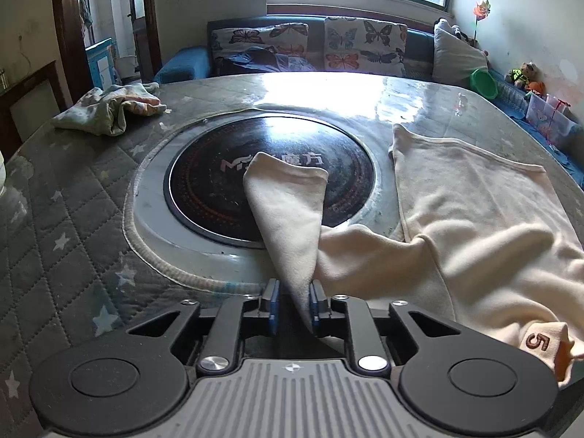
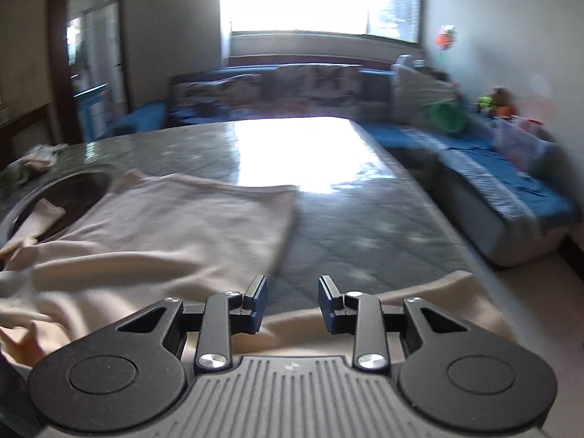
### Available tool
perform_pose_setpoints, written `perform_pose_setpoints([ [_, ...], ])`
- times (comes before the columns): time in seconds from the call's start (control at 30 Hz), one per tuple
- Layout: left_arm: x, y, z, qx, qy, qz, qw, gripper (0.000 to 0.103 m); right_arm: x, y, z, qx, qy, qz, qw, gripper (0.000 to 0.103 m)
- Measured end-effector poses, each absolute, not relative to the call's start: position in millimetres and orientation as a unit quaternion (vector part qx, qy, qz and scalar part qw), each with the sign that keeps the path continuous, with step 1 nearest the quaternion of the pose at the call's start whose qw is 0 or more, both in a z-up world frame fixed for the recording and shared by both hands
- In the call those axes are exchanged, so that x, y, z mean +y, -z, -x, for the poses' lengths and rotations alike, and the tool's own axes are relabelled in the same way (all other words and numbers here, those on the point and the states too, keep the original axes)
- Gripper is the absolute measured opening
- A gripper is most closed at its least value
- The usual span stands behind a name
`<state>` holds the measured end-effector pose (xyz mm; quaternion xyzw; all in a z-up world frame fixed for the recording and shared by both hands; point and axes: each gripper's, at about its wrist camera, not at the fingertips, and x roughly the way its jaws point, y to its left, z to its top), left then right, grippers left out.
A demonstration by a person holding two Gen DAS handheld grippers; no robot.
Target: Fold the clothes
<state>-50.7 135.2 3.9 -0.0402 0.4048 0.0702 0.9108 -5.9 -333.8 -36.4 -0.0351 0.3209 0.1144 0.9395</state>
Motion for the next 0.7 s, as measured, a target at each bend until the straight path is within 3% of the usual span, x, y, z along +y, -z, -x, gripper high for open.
perform_pose_setpoints([
  [0.03, 136.5, -3.8, 49.7, 0.405, -0.070, 0.042, 0.911, 0.031, -326.3, 39.3, 1.7, 0.324, -0.122, 0.038, 0.937, 0.030],
  [0.1, 138.8, -2.3, 47.2, 0.405, -0.069, 0.045, 0.911, 0.033, -311.5, 45.0, -6.8, 0.329, -0.138, 0.043, 0.933, 0.030],
  [0.27, 144.7, 3.0, 43.9, 0.400, -0.062, 0.049, 0.913, 0.010, -292.8, 61.0, -18.1, 0.345, -0.151, 0.061, 0.925, 0.031],
  [0.7, 185.4, -0.9, 52.7, 0.366, -0.121, 0.067, 0.920, 0.006, -242.8, 69.9, -54.3, 0.338, -0.186, 0.060, 0.921, 0.037],
])
